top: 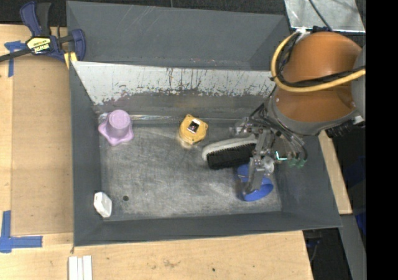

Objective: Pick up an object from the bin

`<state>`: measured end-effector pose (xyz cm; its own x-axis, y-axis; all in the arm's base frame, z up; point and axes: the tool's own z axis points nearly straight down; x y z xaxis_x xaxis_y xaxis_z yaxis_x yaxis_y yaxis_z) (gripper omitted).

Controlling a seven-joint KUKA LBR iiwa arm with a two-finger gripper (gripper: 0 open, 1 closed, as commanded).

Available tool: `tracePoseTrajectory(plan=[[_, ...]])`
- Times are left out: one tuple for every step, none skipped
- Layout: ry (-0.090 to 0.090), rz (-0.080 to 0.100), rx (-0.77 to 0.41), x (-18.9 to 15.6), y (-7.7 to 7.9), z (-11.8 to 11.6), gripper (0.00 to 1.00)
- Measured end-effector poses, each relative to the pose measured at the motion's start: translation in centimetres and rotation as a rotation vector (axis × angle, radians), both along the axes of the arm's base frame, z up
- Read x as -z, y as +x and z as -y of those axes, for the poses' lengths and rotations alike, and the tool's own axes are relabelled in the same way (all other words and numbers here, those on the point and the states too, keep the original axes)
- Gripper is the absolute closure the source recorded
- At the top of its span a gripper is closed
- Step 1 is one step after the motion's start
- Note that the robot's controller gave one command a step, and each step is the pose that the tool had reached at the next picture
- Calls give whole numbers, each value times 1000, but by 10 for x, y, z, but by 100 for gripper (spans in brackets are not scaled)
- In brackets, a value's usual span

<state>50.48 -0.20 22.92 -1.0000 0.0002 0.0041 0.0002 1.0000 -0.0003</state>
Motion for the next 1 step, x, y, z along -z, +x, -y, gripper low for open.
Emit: tracePoseTrajectory(plan=[[0,7,0,-3,1,0,0]])
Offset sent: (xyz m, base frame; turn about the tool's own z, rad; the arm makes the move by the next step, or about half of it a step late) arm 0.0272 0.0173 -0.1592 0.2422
